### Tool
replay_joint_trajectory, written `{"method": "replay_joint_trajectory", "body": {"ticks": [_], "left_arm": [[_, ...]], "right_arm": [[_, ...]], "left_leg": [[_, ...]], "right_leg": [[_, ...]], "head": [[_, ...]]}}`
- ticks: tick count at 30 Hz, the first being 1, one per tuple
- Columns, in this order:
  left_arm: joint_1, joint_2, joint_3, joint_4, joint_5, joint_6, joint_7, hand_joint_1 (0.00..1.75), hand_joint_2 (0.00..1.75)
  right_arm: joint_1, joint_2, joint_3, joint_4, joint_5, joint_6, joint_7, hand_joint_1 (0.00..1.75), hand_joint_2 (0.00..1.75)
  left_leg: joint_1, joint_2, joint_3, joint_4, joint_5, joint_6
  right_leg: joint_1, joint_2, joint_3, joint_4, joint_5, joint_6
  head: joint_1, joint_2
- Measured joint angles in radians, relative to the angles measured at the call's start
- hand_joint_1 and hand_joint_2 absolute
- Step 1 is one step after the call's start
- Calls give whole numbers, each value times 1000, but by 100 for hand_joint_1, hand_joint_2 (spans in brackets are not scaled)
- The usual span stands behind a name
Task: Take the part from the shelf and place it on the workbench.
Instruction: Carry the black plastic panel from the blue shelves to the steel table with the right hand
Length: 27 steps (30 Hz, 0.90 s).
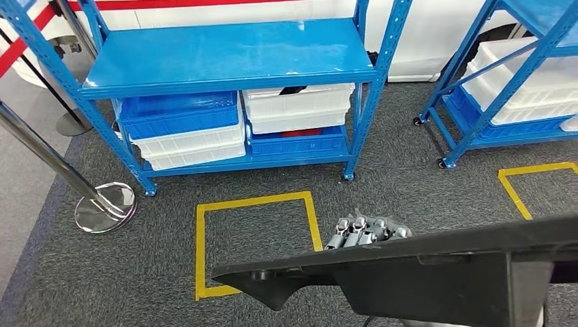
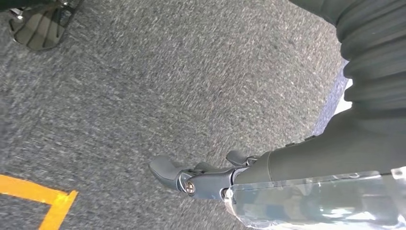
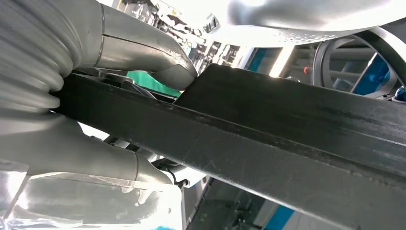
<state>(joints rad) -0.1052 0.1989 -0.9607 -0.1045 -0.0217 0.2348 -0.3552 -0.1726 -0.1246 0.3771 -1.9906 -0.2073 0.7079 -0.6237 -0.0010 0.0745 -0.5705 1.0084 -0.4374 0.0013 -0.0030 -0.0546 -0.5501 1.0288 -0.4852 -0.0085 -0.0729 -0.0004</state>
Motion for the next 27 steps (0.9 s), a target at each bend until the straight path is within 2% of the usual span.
{"method": "replay_joint_trajectory", "body": {"ticks": [1,3,4,5,7,8,9,10,11,12,14,15,16,17,18,19,21,22,23,24,25,26,27], "left_arm": [[2,0,5,0,0,3,0,0,175],[5,-2,13,0,0,7,1,0,175],[5,-3,15,0,0,8,1,0,175],[5,-3,16,0,0,8,1,0,175],[8,-4,19,0,0,9,2,0,175],[10,-4,20,0,0,10,2,0,175],[13,-4,21,0,0,11,2,0,175],[14,-5,22,0,0,13,2,0,175],[15,-5,23,0,0,15,2,0,175],[15,-5,26,0,0,17,2,0,175],[16,-1,30,0,0,22,4,0,175],[16,2,31,0,0,25,7,0,175],[17,6,31,1,0,27,10,0,175],[17,10,31,1,0,28,13,0,175],[16,13,32,1,0,27,16,0,175],[15,15,34,1,0,26,19,0,175],[14,18,36,1,0,20,23,0,175],[15,20,36,1,0,17,25,0,175],[16,20,35,1,0,14,27,0,175],[17,21,34,1,0,13,28,0,175],[18,22,31,1,0,11,29,0,175],[16,23,29,1,-1,10,29,0,175],[15,25,25,1,-1,8,28,0,175]], "right_arm": [[-1,0,0,1,0,2,0,175,175],[-3,0,0,3,0,3,0,175,175],[-3,0,0,4,0,3,0,175,175],[-5,1,0,5,0,3,0,175,175],[-7,3,0,7,0,3,0,175,175],[-7,4,0,8,0,5,0,175,175],[-7,4,0,10,0,8,0,175,175],[-7,4,0,12,2,11,0,175,175],[-7,4,0,14,6,15,0,175,175],[-7,4,-2,16,11,18,0,175,175],[-6,4,-8,17,24,18,0,175,175],[-5,4,-11,16,31,17,0,175,175],[-3,5,-12,16,37,14,0,175,175],[-1,5,-13,16,44,8,0,175,175],[2,5,-12,17,50,-3,0,175,175],[3,5,-12,17,56,-16,0,175,175],[3,3,-12,18,69,-51,0,175,175],[4,2,-12,18,73,-68,0,175,175],[6,-1,-12,20,77,-84,0,175,175],[11,-5,-13,21,79,-97,0,175,175],[17,-9,-16,22,80,-105,0,175,175],[24,-13,-19,22,81,-109,0,175,175],[32,-18,-24,20,81,-109,0,175,175]], "left_leg": [[-2,7,-1,0,1,-5],[-1,17,-3,2,2,-15],[1,9,-6,9,-6,-21],[2,-8,-15,33,-27,-27],[6,-48,-56,139,-96,-37],[7,-58,-82,207,-130,-39],[8,-61,-102,260,-150,-41],[8,-63,-108,283,-151,-41],[8,-65,-96,266,-133,-39],[8,-70,-67,215,-102,-35],[9,-116,5,75,-48,-23],[9,-137,29,26,-36,-18],[9,-153,41,0,-35,-15],[7,-151,43,-6,-37,-14],[8,-139,43,-12,-34,-11],[9,-126,44,-17,-29,-7],[13,-100,43,-29,-19,5],[12,-86,42,-31,-16,8],[11,-72,40,-31,-16,10],[10,-58,37,-30,-16,10],[10,-44,36,-28,-16,10],[10,-31,34,-26,-17,9],[10,-19,34,-23,-18,7]], "right_leg": [[3,0,-3,-1,0,-5],[2,20,-10,-4,9,-14],[0,29,-12,-6,14,-20],[-3,36,-14,-8,20,-26],[-5,54,-21,-9,28,-34],[-5,64,-26,-8,31,-37],[-4,76,-30,-7,34,-37],[-4,88,-34,-6,36,-36],[-3,101,-36,-4,38,-35],[-3,114,-37,-3,40,-33],[-3,138,-40,-2,44,-27],[-4,148,-43,-1,47,-22],[-6,159,-49,0,51,-16],[-8,170,-54,0,55,-9],[-8,179,-59,0,59,-2],[-8,170,-64,3,57,3],[-5,119,-90,54,19,11],[-6,89,-114,107,-14,14],[-8,73,-144,173,-48,17],[-10,66,-168,231,-71,21],[-12,62,-179,263,-77,24],[-15,58,-171,257,-66,26],[-16,50,-143,213,-39,28]], "head": [[0,0],[0,0],[0,0],[0,0],[0,0],[0,0],[0,0],[0,0],[0,0],[0,0],[0,0],[0,0],[0,0],[0,0],[0,0],[0,0],[0,0],[0,0],[0,0],[0,0],[0,0],[0,0],[0,0]]}}
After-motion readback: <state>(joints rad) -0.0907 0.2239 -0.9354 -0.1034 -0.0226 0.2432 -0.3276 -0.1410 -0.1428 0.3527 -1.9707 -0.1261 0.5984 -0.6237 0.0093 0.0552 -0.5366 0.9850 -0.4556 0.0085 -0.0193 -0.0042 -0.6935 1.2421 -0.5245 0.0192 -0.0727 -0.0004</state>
